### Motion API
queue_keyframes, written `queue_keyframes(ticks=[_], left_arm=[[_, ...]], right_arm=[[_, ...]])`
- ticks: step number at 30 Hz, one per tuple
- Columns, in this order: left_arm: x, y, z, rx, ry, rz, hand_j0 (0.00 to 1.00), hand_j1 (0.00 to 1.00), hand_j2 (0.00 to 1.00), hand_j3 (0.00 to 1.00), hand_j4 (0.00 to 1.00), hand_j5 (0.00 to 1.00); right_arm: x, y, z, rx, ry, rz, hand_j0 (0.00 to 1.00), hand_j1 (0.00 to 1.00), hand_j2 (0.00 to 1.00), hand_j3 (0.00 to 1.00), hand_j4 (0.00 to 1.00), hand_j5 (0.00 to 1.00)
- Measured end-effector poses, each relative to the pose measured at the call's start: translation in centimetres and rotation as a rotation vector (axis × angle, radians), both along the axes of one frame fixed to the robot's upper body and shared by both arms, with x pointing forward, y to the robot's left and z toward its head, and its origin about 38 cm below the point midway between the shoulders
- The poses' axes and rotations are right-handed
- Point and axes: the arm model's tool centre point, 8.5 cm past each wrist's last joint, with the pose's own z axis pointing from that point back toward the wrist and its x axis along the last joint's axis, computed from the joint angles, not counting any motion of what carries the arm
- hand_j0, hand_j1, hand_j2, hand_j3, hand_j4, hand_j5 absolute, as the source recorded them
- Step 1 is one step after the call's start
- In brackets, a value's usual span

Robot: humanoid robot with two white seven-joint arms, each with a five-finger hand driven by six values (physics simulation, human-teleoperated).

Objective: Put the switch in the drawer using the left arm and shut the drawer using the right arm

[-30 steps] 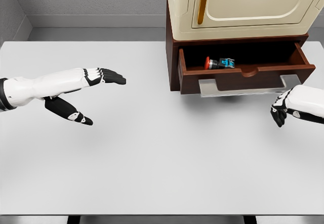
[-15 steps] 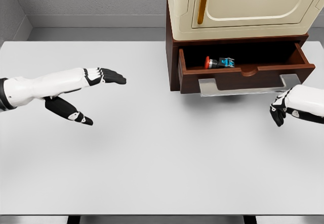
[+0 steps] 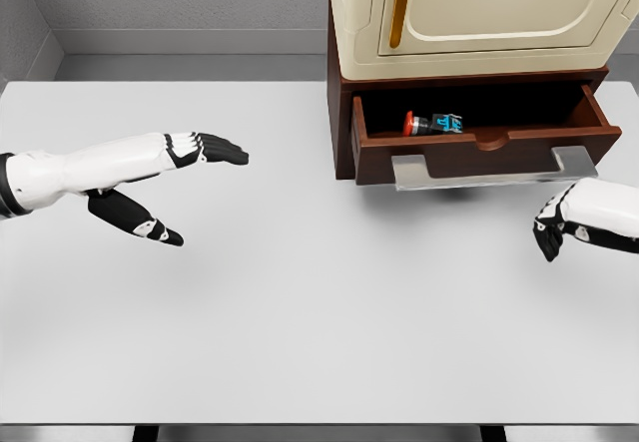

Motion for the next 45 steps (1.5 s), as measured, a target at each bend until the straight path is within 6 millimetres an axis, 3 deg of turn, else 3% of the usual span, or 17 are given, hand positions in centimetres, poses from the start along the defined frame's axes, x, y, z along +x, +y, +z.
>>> queue_keyframes(ticks=[33,41,45], left_arm=[[0.1,0.0,0.1,-0.006,0.0,0.0,1.0,1.0,1.0,1.0,1.0,1.0],[0.1,0.0,0.1,-0.007,0.0,0.0,1.0,1.0,1.0,1.0,1.0,1.0],[0.1,0.0,0.1,-0.007,0.001,0.001,1.0,1.0,1.0,1.0,1.0,1.0]], right_arm=[[1.7,2.7,0.0,0.037,-0.024,0.065,0.18,0.18,0.18,0.18,0.18,0.18],[3.3,3.1,0.7,-0.032,-0.086,0.095,0.18,0.18,0.18,0.18,0.18,0.18],[3.7,3.6,0.0,0.043,-0.047,0.076,0.18,0.18,0.18,0.18,0.18,0.18]])
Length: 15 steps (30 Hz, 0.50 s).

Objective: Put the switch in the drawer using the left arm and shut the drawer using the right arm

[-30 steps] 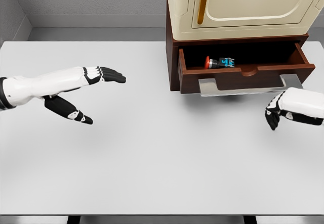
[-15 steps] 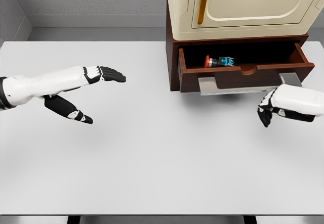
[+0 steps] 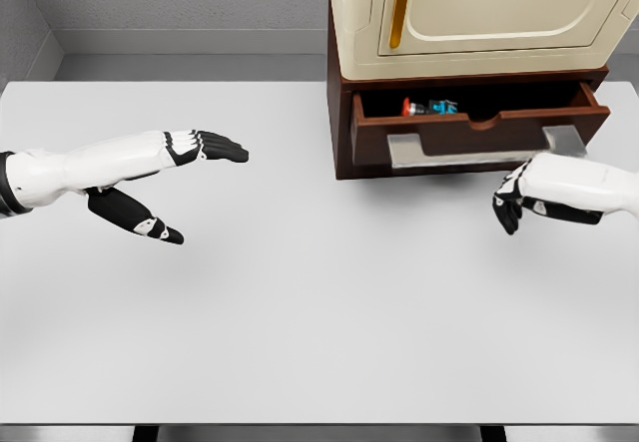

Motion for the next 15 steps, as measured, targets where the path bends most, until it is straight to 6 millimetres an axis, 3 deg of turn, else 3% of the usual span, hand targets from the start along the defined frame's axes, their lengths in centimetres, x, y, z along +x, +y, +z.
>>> queue_keyframes(ticks=[15], left_arm=[[0.0,0.0,0.0,-0.001,0.001,0.001,1.0,1.0,1.0,1.0,1.0,1.0]], right_arm=[[1.2,0.6,0.7,0.003,-0.031,0.008,0.18,0.18,0.18,0.18,0.18,0.18]])
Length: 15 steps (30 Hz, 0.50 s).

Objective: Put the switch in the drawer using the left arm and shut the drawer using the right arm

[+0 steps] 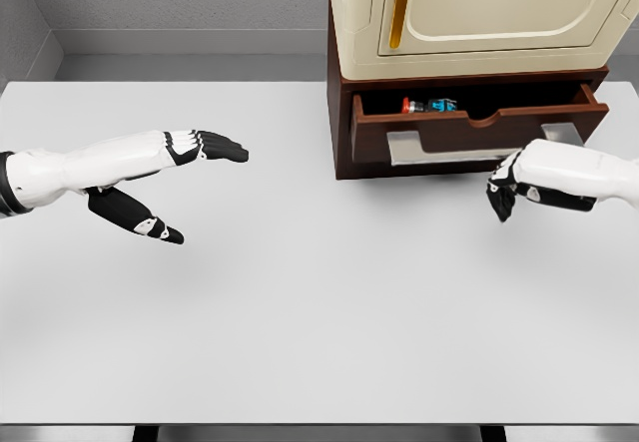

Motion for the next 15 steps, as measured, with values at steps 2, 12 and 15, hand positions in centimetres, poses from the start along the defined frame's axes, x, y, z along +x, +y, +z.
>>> queue_keyframes(ticks=[2,12,15], left_arm=[[0.0,0.0,0.0,0.0,0.0,0.0,1.0,1.0,1.0,1.0,1.0,1.0],[0.0,0.0,0.0,-0.001,0.001,0.0,1.0,1.0,1.0,1.0,1.0,1.0],[0.0,0.0,0.0,-0.001,0.0,0.0,1.0,1.0,1.0,1.0,1.0,1.0]], right_arm=[[0.9,0.5,0.6,-0.032,-0.028,0.017,0.18,0.18,0.18,0.18,0.18,0.18],[2.2,1.4,-0.4,0.024,0.017,0.0,0.18,0.18,0.18,0.18,0.18,0.18],[2.8,1.5,0.0,0.027,0.005,-0.004,0.18,0.18,0.18,0.18,0.18,0.18]])
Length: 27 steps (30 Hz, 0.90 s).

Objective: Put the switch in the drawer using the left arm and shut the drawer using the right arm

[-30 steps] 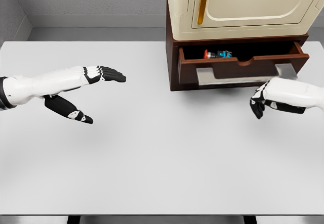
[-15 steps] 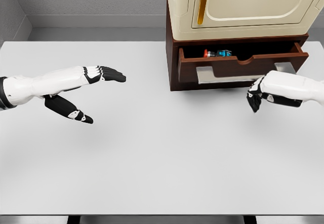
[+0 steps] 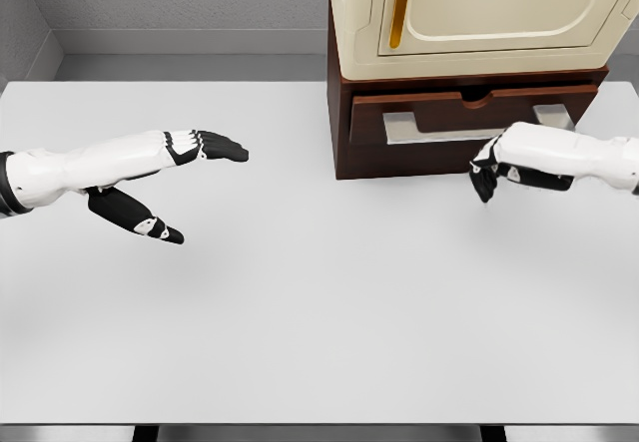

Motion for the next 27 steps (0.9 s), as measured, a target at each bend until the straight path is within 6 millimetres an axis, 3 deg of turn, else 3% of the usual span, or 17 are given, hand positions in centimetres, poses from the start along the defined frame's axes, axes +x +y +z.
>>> queue_keyframes(ticks=[4,12,21,27], left_arm=[[0.0,0.0,0.0,0.0,0.0,0.0,1.0,1.0,1.0,1.0,1.0,1.0],[0.1,0.2,-0.1,0.001,0.003,0.008,1.0,1.0,1.0,1.0,1.0,1.0],[0.2,0.3,-0.1,0.002,0.004,0.013,1.0,1.0,1.0,1.0,1.0,1.0],[0.3,0.5,0.2,0.001,-0.003,0.016,1.0,1.0,1.0,1.0,1.0,1.0]], right_arm=[[1.2,0.5,-0.2,-0.007,0.006,0.0,0.18,0.18,0.18,0.18,0.18,0.18],[1.6,0.7,-1.8,-0.01,0.042,-0.01,0.18,0.18,0.18,0.18,0.18,0.18],[2.6,0.8,-1.3,-0.069,0.009,0.002,0.18,0.18,0.18,0.18,0.18,0.18],[2.8,0.7,-1.2,0.012,0.103,-0.027,0.19,0.19,0.19,0.19,0.19,0.19]])
